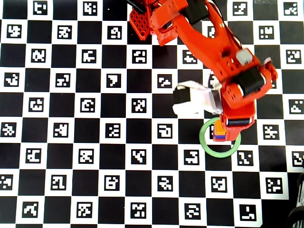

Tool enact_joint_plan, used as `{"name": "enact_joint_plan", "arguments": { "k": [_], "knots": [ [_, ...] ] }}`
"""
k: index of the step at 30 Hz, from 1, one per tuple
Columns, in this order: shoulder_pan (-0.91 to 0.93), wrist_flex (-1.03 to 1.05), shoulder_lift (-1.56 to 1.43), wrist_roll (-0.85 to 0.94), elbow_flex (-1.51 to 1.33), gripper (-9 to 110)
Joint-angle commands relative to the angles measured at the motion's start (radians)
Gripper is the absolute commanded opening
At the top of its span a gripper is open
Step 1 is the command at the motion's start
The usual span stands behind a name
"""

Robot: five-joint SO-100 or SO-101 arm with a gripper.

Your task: Grab the red cube then put it in the green circle then put the blue cube on top and finally the orange cube on top

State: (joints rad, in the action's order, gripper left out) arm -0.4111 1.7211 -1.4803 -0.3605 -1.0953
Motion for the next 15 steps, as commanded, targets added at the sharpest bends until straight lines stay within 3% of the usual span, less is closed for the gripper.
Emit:
{"name": "enact_joint_plan", "arguments": {
  "k": [1,10,15],
  "knots": [
    [0.118,-0.002,-0.212,0.084,-0.06,23],
    [0.439,-0.233,-0.46,0.307,-0.466,-6],
    [0.511,-0.385,-0.594,0.469,-0.704,-6]
  ]
}}
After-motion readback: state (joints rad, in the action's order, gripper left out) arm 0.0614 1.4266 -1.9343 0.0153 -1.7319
